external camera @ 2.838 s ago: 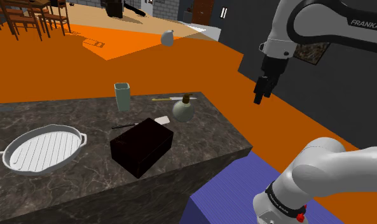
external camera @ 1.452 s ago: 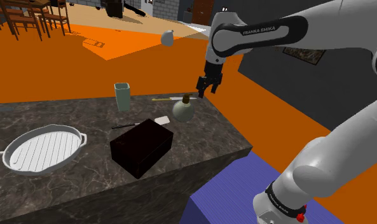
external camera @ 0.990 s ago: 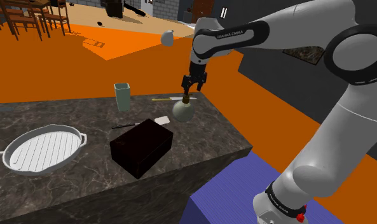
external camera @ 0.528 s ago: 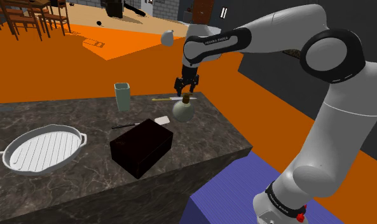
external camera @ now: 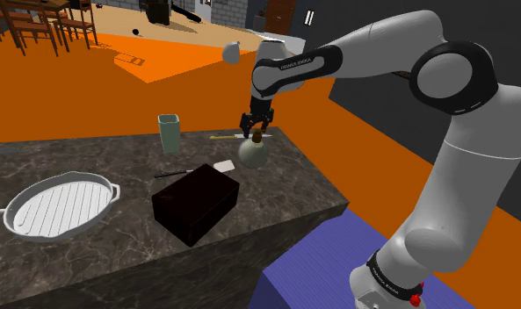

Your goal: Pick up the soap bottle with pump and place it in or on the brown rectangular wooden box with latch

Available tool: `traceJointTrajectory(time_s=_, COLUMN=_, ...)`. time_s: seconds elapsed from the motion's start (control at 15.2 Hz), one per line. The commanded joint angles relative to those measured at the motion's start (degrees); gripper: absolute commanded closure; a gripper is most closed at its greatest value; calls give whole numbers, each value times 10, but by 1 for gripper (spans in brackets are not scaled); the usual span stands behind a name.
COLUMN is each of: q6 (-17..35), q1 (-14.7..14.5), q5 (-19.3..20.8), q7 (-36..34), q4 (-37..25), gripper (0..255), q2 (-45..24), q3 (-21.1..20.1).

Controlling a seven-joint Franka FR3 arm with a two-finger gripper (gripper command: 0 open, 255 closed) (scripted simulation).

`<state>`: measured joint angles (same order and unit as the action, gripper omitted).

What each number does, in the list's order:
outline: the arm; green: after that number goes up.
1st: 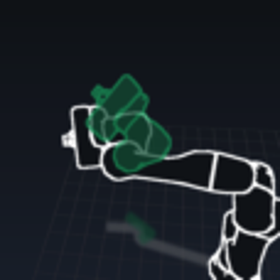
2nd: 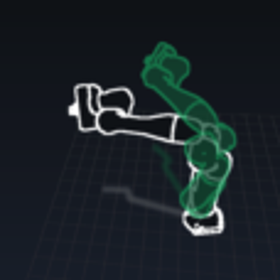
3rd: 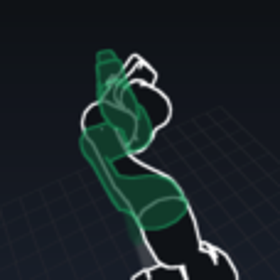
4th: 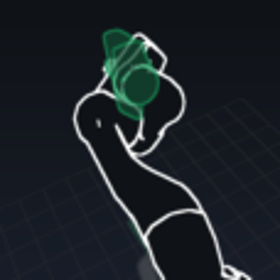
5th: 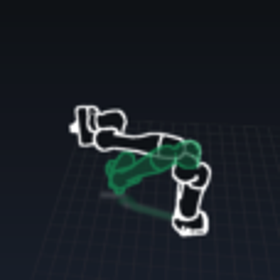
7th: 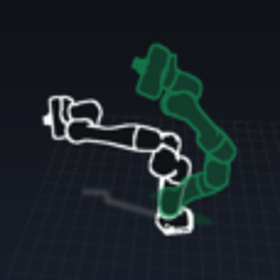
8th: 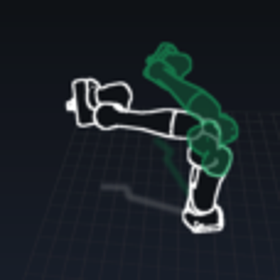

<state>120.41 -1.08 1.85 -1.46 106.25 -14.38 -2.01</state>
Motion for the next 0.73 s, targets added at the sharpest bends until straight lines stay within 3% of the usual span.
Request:
traceJointTrajectory(time_s=0.0, q6=0, q1=0, q5=0, q7=0, q4=0, gripper=0, q2=0, q3=0)
traceJointTrajectory(time_s=0.13, q6=0, q1=0, q5=0, q7=0, q4=0, gripper=0, q2=0, q3=0)
traceJointTrajectory(time_s=0.2, q6=0, q1=0, q5=0, q7=0, q4=0, gripper=255, q2=0, q3=0)
traceJointTrajectory(time_s=0.66, q6=0, q1=0, q5=0, q7=0, q4=0, gripper=255, q2=0, q3=0)
